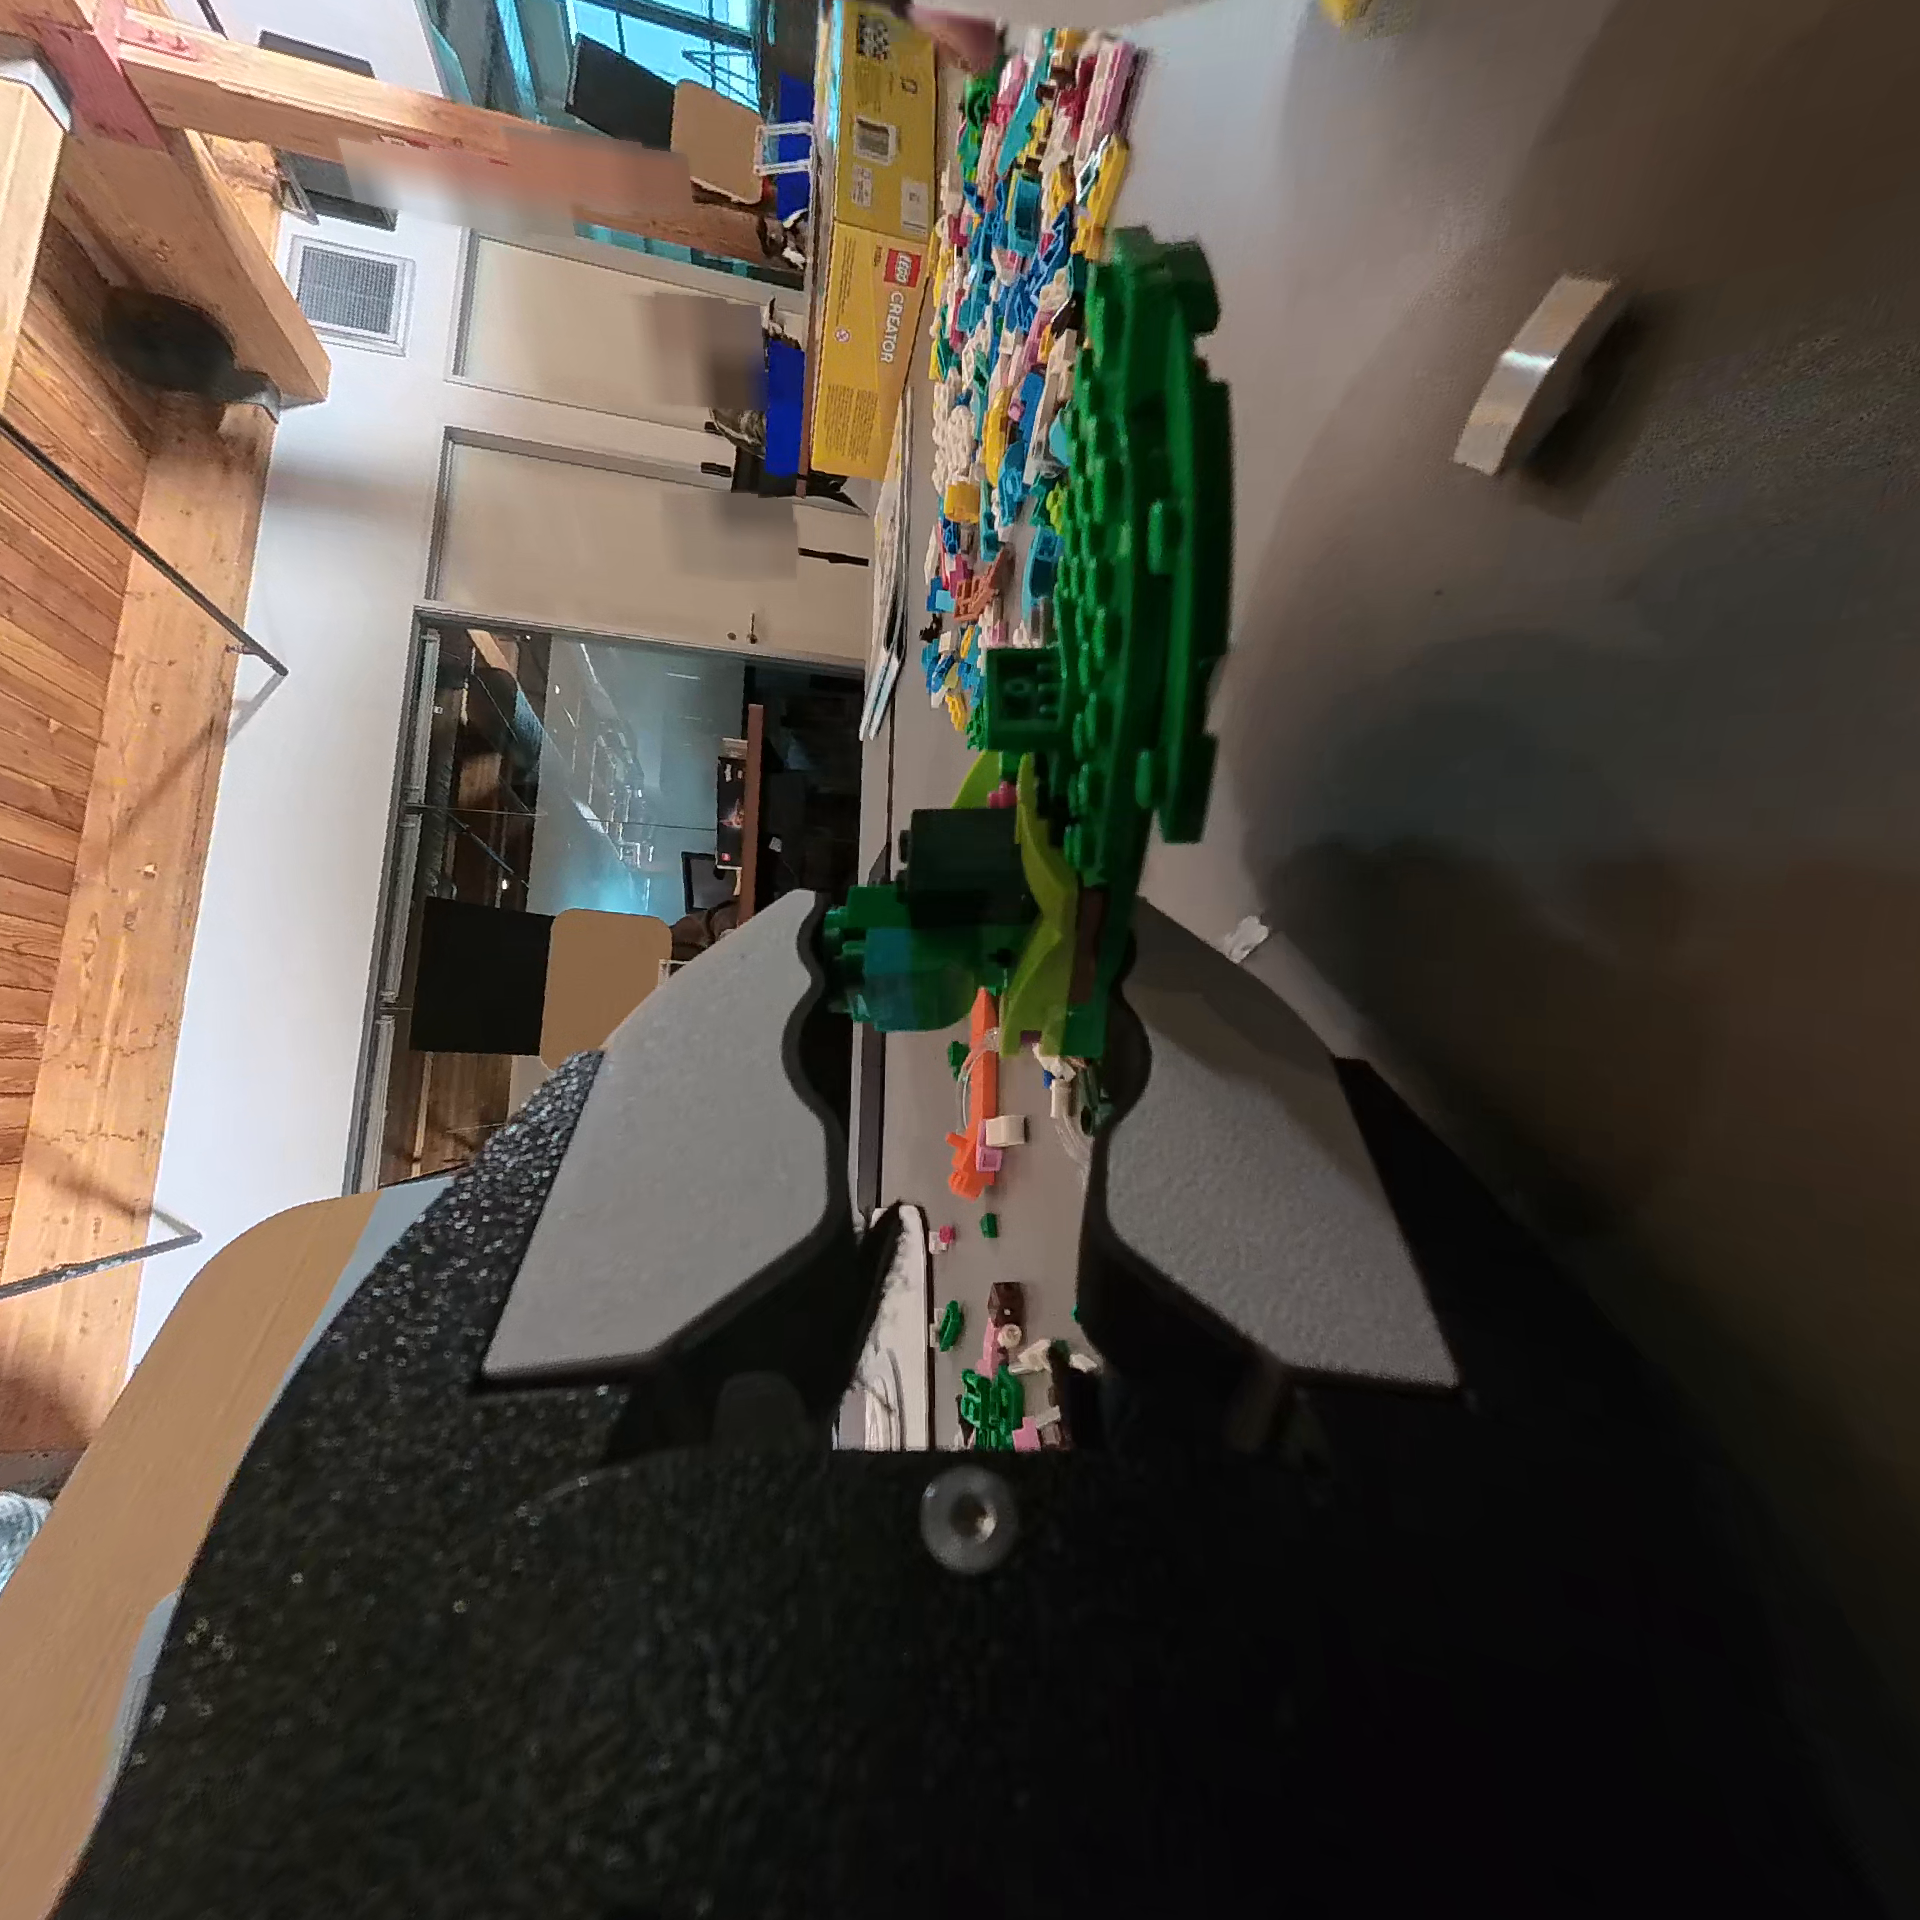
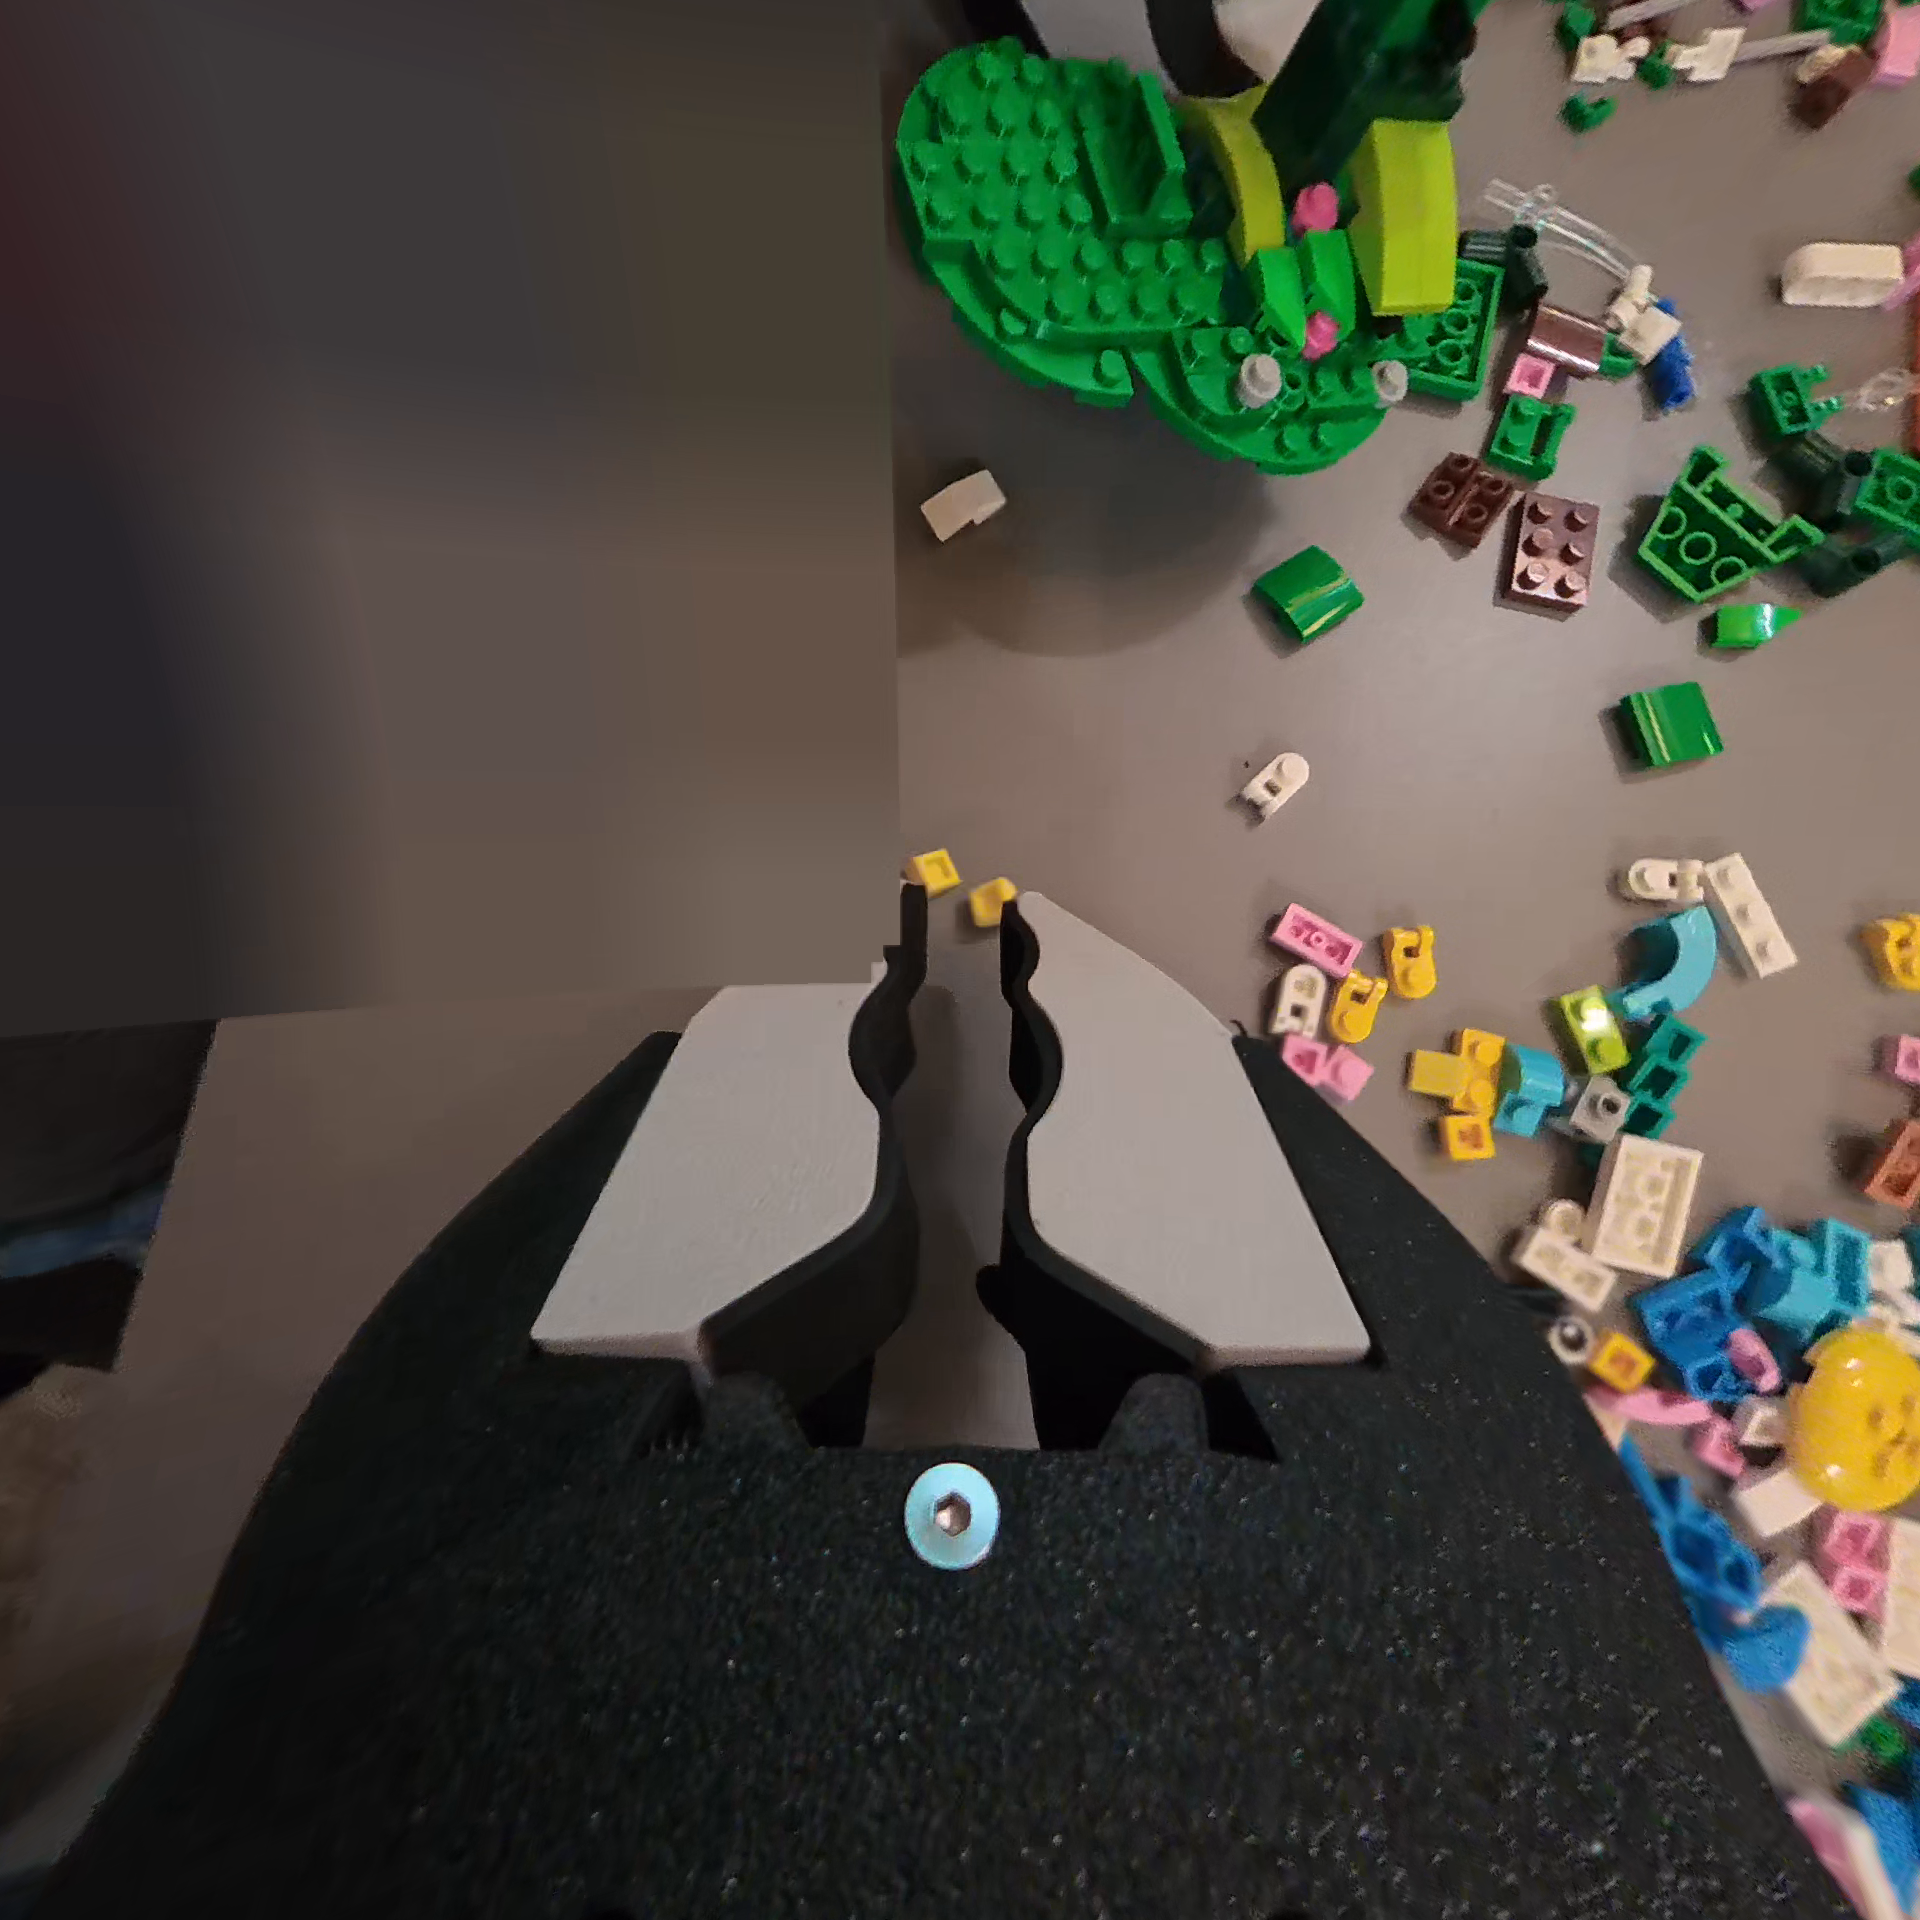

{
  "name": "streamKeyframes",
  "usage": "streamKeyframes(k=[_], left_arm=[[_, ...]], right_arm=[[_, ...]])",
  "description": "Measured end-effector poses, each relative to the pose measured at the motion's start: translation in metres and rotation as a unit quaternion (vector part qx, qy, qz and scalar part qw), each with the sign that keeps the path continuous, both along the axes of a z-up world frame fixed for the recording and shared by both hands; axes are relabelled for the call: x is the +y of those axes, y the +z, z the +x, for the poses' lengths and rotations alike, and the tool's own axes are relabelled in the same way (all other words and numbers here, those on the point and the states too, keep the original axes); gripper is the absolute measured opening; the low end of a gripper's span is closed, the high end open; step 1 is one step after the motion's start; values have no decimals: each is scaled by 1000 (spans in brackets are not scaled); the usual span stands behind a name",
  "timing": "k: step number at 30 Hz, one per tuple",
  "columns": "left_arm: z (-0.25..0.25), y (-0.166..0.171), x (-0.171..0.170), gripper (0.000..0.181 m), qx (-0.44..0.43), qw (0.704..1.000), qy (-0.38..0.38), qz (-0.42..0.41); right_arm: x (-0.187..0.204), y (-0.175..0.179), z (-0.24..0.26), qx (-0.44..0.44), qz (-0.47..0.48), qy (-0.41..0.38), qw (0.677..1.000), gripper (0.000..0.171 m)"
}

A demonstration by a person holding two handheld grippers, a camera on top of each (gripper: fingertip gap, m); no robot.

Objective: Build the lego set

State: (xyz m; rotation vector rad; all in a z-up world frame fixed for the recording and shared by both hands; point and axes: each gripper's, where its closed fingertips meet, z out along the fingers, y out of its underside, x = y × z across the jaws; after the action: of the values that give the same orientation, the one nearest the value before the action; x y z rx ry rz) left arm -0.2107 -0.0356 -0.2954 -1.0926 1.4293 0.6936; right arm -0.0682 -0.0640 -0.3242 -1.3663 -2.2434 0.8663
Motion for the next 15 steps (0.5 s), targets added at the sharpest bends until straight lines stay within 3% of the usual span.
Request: streamKeyframes(k=[15], left_arm=[[4,-1,-3,48,5,1000,-6,1]], right_arm=[[-14,-16,-2,-5,-12,-159,987,17]])
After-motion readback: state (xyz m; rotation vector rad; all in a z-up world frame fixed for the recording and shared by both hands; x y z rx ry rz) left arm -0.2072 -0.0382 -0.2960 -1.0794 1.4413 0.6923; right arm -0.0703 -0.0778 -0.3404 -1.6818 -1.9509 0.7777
